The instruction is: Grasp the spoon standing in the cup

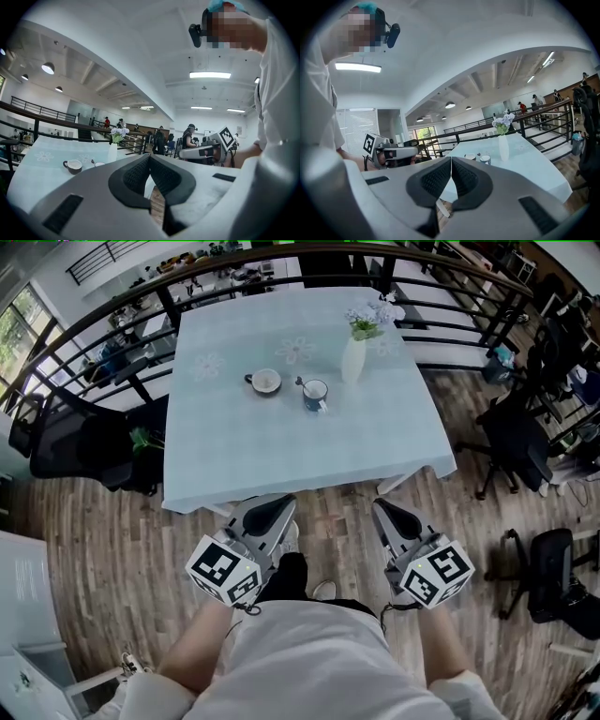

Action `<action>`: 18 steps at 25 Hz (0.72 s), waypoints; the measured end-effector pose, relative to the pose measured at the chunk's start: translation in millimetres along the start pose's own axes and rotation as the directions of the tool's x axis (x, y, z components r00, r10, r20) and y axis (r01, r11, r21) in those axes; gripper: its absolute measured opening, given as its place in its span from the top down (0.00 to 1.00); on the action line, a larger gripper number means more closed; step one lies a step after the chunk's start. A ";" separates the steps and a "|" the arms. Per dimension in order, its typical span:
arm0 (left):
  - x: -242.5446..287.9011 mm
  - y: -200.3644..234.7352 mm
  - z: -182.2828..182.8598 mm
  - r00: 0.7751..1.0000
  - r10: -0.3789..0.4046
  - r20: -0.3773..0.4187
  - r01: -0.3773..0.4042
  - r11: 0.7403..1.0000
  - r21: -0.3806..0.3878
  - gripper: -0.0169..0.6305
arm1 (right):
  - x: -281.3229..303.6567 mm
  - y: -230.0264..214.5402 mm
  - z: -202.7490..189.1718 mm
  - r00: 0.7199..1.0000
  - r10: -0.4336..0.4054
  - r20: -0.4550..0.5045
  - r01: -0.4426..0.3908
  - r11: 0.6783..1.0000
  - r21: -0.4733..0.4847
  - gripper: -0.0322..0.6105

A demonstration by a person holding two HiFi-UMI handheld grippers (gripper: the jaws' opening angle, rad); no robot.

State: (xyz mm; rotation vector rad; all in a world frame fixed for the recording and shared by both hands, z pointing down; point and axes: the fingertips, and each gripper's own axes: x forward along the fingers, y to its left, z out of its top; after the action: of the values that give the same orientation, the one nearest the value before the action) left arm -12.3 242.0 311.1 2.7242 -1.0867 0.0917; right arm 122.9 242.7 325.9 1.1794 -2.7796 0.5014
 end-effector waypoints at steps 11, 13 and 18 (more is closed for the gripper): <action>40.6 90.4 -4.9 0.999 -0.014 -0.031 0.013 0.999 -0.045 0.95 | 90.9 -34.8 3.5 0.999 -0.009 -0.039 0.010 0.999 0.036 0.92; 47.6 109.7 -6.2 0.999 -0.017 -0.038 0.014 0.998 -0.055 0.95 | 109.6 -40.7 4.0 0.999 -0.011 -0.047 0.013 0.999 0.042 0.92; 71.2 156.2 -8.7 0.998 -0.033 -0.059 0.029 0.997 -0.074 0.95 | 154.1 -61.7 9.1 0.997 -0.024 -0.074 0.027 0.998 0.050 0.92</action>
State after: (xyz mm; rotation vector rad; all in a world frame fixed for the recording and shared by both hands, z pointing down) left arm -67.7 85.4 355.3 2.6546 -1.0107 0.1260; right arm 59.4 94.0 364.5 1.1802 -2.7022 0.6035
